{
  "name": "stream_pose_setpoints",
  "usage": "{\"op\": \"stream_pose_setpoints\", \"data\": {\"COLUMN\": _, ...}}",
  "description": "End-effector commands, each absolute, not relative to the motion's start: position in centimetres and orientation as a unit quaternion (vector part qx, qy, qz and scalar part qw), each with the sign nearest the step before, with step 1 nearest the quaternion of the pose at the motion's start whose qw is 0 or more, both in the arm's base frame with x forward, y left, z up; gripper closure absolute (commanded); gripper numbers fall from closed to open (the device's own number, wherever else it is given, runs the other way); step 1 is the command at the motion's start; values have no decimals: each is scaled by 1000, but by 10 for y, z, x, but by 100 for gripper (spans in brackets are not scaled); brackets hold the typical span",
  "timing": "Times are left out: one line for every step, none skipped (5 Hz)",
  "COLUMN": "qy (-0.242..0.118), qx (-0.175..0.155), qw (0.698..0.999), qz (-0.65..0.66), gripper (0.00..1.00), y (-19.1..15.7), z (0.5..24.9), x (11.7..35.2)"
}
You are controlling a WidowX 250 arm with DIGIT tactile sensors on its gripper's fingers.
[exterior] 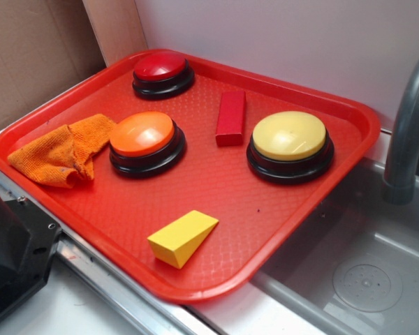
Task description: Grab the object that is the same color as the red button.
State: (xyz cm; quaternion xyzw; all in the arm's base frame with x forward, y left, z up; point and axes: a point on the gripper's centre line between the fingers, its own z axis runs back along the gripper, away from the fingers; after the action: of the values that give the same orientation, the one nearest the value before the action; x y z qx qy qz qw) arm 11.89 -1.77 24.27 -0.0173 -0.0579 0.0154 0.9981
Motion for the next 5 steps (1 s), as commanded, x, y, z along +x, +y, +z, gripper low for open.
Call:
{"op": "stream_pose_setpoints", "data": {"qy": -58, "qx": -17, "qw": 998, "qz": 15, "gripper": 0, "y": -18, "z": 243, "x": 119}}
{"op": "stream_pose_setpoints", "data": {"qy": -94, "qx": -26, "qw": 995, "qz": 38, "gripper": 0, "y": -33, "z": 239, "x": 144}}
{"op": "stream_pose_setpoints", "data": {"qy": -185, "qx": -50, "qw": 969, "qz": 157, "gripper": 0, "y": -57, "z": 239, "x": 197}}
{"op": "stream_pose_setpoints", "data": {"qy": -204, "qx": -31, "qw": 941, "qz": 268, "gripper": 0, "y": -59, "z": 224, "x": 235}}
{"op": "stream_pose_setpoints", "data": {"qy": -191, "qx": -6, "qw": 903, "qz": 384, "gripper": 0, "y": -50, "z": 195, "x": 257}}
